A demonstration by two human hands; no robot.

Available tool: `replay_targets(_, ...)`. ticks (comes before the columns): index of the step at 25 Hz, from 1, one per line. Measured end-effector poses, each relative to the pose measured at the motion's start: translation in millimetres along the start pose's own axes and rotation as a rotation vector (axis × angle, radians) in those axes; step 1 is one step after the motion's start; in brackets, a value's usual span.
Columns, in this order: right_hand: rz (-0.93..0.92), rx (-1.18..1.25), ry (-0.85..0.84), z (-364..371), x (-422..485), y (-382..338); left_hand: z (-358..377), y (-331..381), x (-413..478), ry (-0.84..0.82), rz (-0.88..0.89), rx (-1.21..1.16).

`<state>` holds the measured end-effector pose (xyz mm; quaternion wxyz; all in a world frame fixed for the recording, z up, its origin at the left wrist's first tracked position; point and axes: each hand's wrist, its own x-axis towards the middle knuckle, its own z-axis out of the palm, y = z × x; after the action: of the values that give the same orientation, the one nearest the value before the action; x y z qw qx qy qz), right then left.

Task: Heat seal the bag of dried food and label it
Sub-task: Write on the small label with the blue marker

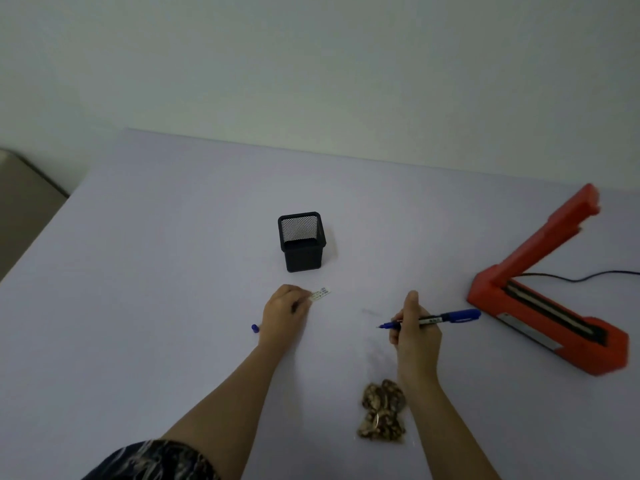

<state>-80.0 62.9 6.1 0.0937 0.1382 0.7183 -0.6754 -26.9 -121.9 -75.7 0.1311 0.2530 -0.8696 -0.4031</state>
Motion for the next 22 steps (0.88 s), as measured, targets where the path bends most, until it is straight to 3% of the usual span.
replay_targets(4, -0.020, 0.013, -0.032, -1, -12, -12, -20, 14, -22, 0.146, 0.131, 0.119)
replay_targets(6, -0.006, 0.030, -0.060, 3, -18, -18, -36, 10, -38, 0.210, 0.052, 0.284)
replay_targets(8, 0.079, 0.115, -0.067, 11, -25, -22, -47, 0, -51, 0.107, -0.119, 0.426)
replay_targets(12, 0.103, 0.176, -0.075, 25, -36, -27, -56, -8, -58, -0.088, -0.121, 0.349)
replay_targets(14, 0.060, 0.186, -0.091, 25, -41, -28, -60, 11, -58, 0.009, -0.209, 0.169)
replay_targets(16, 0.049, 0.217, -0.101, 25, -46, -29, -69, 47, -60, 0.065, -0.383, -0.254)
replay_targets(19, 0.060, 0.199, -0.084, 29, -51, -32, -78, 97, -72, -0.058, -0.549, -0.910)
replay_targets(22, 0.064, 0.195, -0.074, 33, -55, -34, -81, 111, -79, -0.113, -0.576, -1.085)
